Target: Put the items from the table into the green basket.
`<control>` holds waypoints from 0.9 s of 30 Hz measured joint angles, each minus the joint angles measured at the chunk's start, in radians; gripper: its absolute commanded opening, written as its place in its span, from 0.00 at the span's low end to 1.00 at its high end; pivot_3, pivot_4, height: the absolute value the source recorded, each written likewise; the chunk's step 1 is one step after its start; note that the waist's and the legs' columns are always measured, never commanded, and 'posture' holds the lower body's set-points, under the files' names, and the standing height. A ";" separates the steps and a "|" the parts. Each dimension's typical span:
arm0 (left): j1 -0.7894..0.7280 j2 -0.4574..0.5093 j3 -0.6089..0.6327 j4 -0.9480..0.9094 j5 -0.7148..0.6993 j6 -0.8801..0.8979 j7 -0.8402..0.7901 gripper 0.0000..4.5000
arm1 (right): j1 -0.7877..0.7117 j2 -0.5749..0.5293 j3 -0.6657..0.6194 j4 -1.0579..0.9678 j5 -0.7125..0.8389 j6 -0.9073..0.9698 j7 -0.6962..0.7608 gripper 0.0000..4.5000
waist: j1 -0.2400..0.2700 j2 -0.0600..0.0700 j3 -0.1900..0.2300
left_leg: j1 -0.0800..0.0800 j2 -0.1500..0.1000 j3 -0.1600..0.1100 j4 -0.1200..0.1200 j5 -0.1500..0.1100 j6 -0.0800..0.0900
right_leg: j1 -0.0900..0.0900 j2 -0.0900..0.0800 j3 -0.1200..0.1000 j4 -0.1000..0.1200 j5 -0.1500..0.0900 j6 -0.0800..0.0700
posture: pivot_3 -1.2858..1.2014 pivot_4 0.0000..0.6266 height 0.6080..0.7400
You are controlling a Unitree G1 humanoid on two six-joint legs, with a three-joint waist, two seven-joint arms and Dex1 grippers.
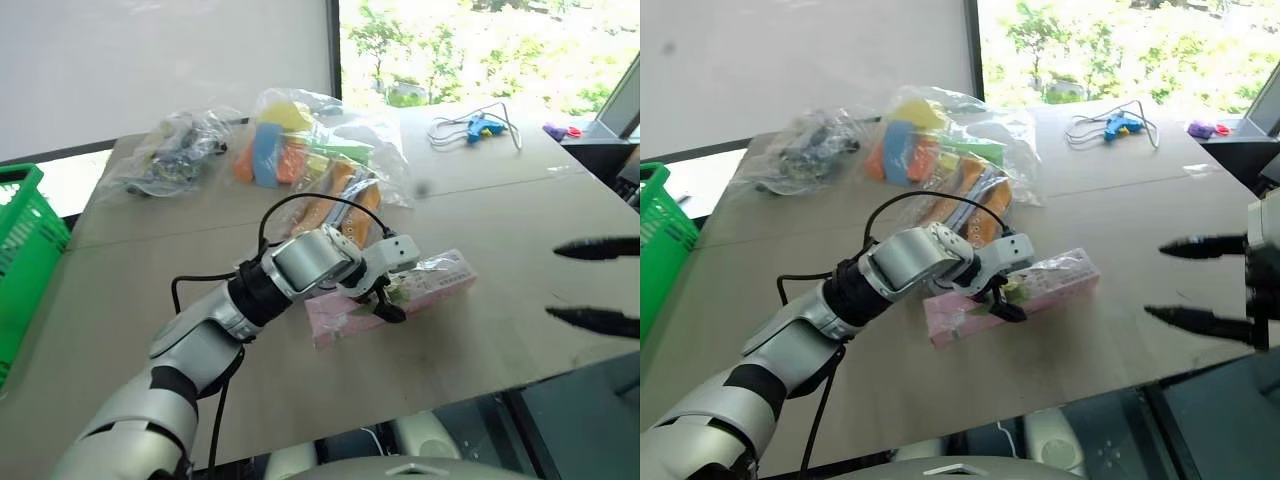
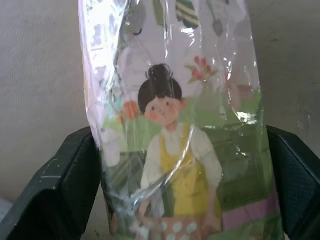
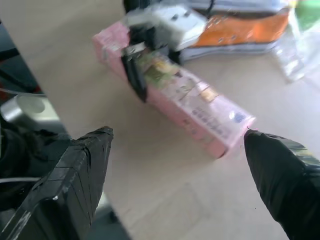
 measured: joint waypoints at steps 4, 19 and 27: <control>0.004 -0.007 -0.006 0.000 0.038 -0.018 -0.011 0.99 | -0.159 -0.033 0.188 0.181 -0.067 -0.091 0.073 1.00 | 0.001 0.001 0.000 | -0.001 0.000 -0.001 -0.001 0.000 0.001 | 0.000 -0.001 -0.001 0.000 0.001 0.004 | 0.41 0.15 1.00; 0.098 -0.017 0.106 -0.108 0.057 -0.010 -0.012 0.19 | -0.328 -0.008 0.339 0.227 -0.068 -0.139 0.159 1.00 | 0.048 0.006 0.000 | 0.000 0.000 0.000 0.000 -0.001 0.001 | 0.000 -0.001 0.000 0.002 0.000 0.007 | 0.45 0.08 1.00; 0.120 -0.028 0.529 -0.140 -0.146 0.128 -0.022 0.19 | -0.493 0.153 0.366 0.211 -0.025 -0.137 0.097 1.00 | 0.057 0.007 -0.001 | -0.005 0.001 -0.001 0.004 -0.001 0.002 | -0.005 0.000 0.000 0.004 0.002 0.008 | 0.48 0.03 1.00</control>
